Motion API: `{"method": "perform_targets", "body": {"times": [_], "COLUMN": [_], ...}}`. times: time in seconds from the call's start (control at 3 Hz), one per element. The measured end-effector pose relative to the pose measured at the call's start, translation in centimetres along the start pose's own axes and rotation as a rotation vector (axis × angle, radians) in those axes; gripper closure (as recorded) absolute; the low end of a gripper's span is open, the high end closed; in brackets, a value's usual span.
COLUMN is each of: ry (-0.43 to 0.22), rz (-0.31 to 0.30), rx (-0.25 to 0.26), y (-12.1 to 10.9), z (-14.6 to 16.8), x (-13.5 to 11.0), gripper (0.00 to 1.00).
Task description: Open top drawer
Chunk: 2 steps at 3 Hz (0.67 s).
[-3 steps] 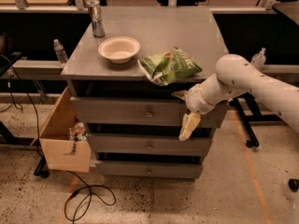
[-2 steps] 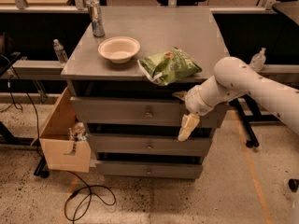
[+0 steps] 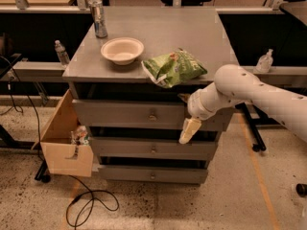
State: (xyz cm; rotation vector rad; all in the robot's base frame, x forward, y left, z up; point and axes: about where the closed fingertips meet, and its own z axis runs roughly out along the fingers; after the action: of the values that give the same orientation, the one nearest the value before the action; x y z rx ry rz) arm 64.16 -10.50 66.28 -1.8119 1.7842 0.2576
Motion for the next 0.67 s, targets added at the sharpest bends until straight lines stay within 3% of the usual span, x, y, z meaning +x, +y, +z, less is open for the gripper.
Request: {"method": "perform_targets", "body": {"times": [0.67], "ry": [0.088], "rz": [-0.018], "rx": [0.134], "y": [-1.77], "z": [0.97], "x": [-0.89], "gripper": [0.00]}}
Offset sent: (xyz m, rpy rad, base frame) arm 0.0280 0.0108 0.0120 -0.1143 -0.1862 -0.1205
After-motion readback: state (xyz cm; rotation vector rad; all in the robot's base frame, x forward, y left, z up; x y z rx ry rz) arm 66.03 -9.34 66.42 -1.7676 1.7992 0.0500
